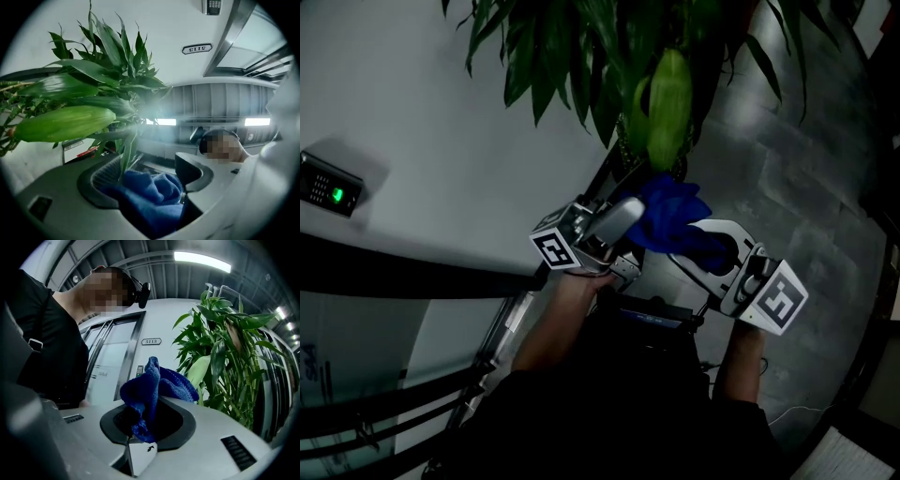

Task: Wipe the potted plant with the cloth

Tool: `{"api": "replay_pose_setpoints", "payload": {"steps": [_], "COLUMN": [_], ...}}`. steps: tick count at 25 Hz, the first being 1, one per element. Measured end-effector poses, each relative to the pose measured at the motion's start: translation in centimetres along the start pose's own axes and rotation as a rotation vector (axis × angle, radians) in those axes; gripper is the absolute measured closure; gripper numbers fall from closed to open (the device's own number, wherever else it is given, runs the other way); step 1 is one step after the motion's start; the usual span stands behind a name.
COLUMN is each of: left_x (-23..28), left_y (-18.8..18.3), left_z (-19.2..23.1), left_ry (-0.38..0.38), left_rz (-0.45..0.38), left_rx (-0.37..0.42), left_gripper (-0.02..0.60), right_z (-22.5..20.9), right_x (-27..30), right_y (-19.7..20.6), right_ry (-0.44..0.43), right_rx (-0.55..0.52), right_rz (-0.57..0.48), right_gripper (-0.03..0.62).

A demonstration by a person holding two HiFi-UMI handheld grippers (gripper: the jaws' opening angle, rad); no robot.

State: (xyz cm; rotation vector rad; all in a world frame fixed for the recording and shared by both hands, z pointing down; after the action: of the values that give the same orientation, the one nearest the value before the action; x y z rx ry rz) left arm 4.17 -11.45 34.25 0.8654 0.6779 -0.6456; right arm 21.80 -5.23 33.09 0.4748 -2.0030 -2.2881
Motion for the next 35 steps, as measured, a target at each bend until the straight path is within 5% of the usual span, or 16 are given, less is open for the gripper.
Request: {"api": "replay_pose_setpoints", "payload": {"steps": [10,16,24,30,35], "left_x": [-3.8,-5.6,-8.3,-8.8,-7.8], "left_y": [0.6,-0.3,-3.5,-4.0,-3.8], "left_z": [-0.8,-1.0,2.5,8.7,11.7], "left_ry": [-0.162,-0.240,-0.342,-0.358,-0.274], "left_rz": [-0.039,-0.038,0.006,0.096,0.149], "left_rx": [0.099,0.156,0.188,0.061,-0.066], "left_gripper": [0.216,0.216,0.216,0.216,0.221], "right_z": [-0.8,-0.2,0.2,2.0,4.2], "right_x": [-5.0,-3.4,0.2,2.1,3.2], "right_y": [-0.5,-1.3,-2.3,-3.1,-3.2], "right_ry": [-0.049,-0.042,0.133,0.343,0.484], "right_rx": [0.091,0.080,0.018,0.016,-0.008], "right_rz": [-0.228,-0.257,-0.255,-0.238,-0.195], "right_gripper": [0.500,0.500,0.500,0.500,0.500]}}
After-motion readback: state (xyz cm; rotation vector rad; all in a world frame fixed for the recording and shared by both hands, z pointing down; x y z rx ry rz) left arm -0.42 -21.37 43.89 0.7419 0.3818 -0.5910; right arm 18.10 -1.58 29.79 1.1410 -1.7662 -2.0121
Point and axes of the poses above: the fingertips, and each gripper's own axes: x forward along the fingers, z to its left, y out of its underside, the point moved 9 cm from there along -x, backward along the fingers, and after that the axes turned 2 degrees about y, right-handed, at the moved point
